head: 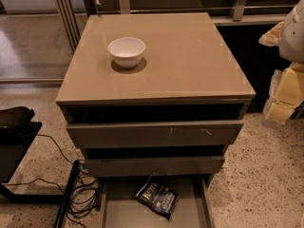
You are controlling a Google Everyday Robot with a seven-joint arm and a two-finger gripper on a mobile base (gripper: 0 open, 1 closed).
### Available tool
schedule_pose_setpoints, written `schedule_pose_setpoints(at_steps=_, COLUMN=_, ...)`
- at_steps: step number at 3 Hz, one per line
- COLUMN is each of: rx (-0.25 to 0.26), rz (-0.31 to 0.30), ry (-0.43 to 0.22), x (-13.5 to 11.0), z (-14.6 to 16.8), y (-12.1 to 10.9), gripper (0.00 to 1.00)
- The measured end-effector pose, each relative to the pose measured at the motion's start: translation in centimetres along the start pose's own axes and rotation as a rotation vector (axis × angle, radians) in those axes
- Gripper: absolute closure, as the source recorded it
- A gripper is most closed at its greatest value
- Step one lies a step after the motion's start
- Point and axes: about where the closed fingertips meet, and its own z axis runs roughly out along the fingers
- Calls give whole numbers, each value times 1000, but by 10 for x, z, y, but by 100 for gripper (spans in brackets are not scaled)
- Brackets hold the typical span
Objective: Pick blue chip bag from bottom drawer and place on counter
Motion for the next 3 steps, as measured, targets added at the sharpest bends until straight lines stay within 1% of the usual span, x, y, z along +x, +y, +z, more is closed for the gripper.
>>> schedule_pose_setpoints(at_steps=1, rx=0, rz=0, ry=0, x=0, z=0, y=0, gripper=0)
schedule_pose_setpoints(at_steps=2, rx=-2, rz=-5, ry=-20, x=-2, z=8, y=2, gripper=0)
schedule_pose_setpoints(at_steps=3, rx=-57, rz=-19, ry=-90, x=-1, z=53, y=15, gripper=0)
